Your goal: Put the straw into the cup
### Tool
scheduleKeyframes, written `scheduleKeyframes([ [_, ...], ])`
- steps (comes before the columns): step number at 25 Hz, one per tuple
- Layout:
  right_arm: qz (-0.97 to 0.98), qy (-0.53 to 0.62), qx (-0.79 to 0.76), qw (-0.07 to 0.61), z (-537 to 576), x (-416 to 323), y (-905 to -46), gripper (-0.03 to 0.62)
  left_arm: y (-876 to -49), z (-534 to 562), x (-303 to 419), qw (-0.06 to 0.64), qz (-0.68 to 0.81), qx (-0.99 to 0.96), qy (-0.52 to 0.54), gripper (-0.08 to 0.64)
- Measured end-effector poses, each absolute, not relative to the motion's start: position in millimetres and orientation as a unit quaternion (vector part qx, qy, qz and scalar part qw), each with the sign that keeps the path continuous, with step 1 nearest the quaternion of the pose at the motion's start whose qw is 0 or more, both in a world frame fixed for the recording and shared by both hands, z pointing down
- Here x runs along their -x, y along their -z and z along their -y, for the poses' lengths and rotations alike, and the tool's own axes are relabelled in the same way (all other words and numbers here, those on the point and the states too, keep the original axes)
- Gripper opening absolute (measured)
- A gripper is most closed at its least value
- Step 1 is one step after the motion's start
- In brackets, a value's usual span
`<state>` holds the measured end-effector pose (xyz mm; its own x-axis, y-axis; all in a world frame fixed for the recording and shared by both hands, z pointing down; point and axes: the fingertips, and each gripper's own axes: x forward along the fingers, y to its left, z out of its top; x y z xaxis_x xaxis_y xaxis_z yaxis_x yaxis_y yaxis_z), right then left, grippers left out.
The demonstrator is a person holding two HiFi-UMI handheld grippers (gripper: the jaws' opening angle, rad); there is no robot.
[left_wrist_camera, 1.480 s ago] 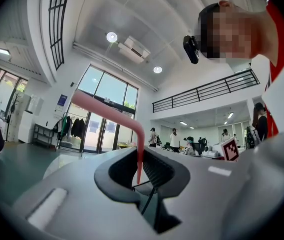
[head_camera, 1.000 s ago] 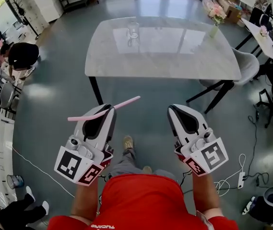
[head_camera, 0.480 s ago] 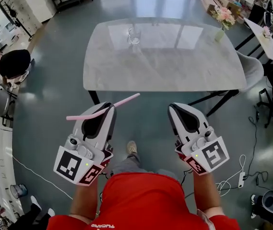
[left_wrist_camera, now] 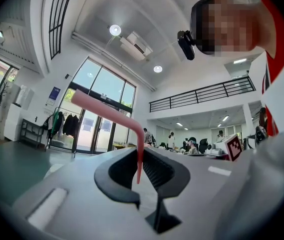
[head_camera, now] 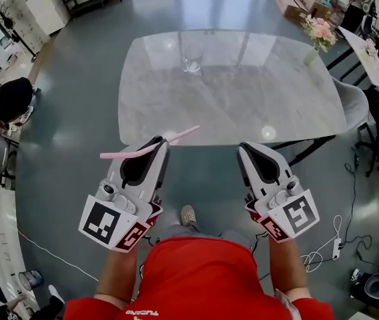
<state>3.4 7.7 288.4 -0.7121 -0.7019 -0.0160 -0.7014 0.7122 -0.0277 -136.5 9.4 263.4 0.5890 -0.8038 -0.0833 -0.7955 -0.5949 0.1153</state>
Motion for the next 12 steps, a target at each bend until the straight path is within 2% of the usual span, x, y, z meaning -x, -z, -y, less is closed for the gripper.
scheduleKeyframes([
  [12, -0.914, 0.01, 0.406, 0.006, 35.4, 15.2, -288.0, 0.002, -273.6, 52.1, 155.9, 0.044, 0.431, -0.899, 0.065, 0.037],
])
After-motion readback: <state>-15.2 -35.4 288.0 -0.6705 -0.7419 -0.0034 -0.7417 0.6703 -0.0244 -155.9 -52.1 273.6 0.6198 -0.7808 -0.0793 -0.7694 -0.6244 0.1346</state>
